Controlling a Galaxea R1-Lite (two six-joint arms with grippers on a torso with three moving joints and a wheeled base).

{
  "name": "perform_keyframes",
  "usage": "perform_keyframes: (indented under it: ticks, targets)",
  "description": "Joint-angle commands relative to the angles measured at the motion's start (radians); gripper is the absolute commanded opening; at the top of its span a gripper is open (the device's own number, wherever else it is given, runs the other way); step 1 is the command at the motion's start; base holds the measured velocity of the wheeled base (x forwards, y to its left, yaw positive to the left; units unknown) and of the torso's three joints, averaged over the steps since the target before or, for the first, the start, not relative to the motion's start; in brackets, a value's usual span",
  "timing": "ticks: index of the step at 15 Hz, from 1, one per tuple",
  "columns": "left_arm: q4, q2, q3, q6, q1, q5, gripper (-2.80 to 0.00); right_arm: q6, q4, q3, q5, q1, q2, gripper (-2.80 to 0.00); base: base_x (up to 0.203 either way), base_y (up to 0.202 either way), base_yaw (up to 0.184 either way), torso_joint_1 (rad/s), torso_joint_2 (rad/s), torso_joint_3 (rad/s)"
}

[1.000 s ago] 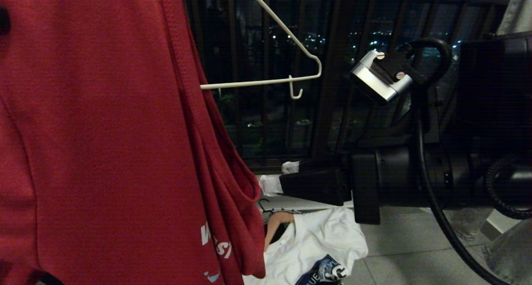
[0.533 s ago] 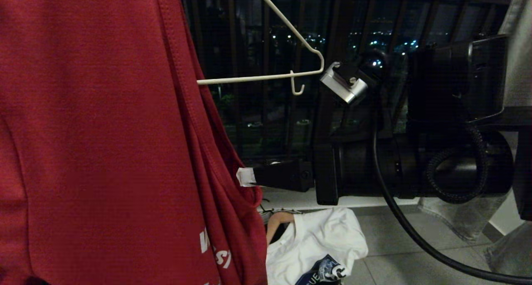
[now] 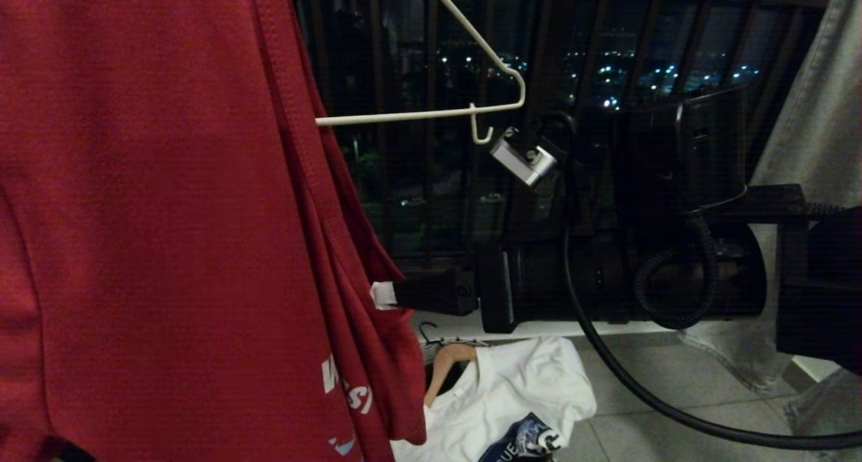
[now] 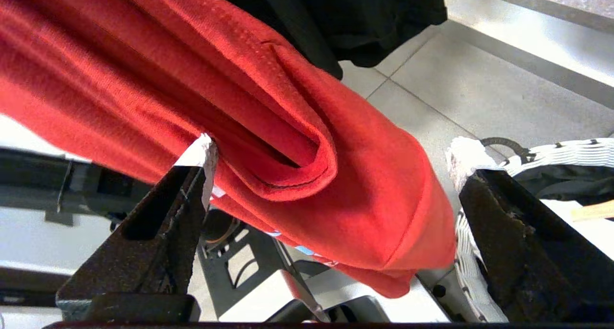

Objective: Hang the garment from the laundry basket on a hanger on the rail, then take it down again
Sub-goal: Hang the clothes on the clothes rack

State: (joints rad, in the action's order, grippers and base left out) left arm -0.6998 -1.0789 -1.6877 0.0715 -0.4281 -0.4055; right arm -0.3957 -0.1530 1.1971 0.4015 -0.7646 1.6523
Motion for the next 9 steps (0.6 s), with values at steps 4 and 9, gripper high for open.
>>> perform_keyframes:
  ticks: [4,9]
  targets:
    - [-0.004,0.005,0.002,0.011,0.000,-0.003,-2.80,-0.021,-0.003,0.025,0.006,0.043,0.012,0.00,0.000,0.000,0.000,0.000,0.00,0.000]
    - [-0.003,0.005,-0.001,0.025,0.000,-0.003,-2.80,-0.065,-0.017,0.038,0.009,0.053,0.035,0.00,0.000,0.000,0.000,0.000,0.00,0.000]
